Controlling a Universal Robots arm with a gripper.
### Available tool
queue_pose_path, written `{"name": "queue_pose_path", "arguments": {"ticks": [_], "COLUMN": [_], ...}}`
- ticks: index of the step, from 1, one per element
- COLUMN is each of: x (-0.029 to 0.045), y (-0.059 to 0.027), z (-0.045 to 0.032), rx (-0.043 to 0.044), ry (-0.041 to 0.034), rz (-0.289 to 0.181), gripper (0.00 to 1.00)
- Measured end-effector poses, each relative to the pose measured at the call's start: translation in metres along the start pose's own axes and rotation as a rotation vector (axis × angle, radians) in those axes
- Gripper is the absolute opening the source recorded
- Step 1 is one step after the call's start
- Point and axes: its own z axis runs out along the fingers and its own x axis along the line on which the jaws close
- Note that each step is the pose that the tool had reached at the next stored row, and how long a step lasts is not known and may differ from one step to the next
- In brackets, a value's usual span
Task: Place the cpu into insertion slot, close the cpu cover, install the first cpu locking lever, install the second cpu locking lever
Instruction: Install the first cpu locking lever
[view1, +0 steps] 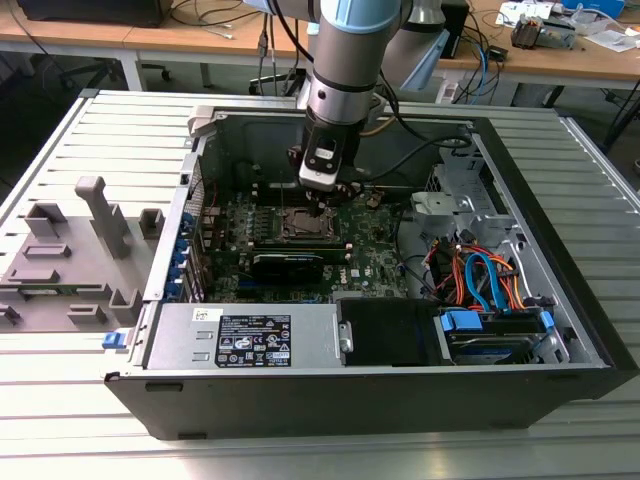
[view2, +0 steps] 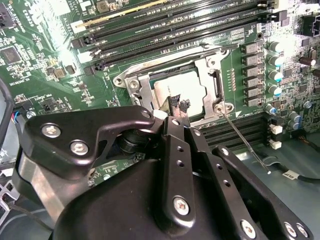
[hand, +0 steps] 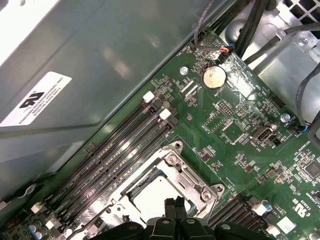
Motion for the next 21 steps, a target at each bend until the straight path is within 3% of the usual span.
{"name": "queue_pose_path", "arguments": {"ticks": [21], "x": [0.0], "y": [0.0], "z": [0.0], "rx": [0.0036], "ry": [-0.0048], "rz": [-0.097], "gripper": [0.11]}}
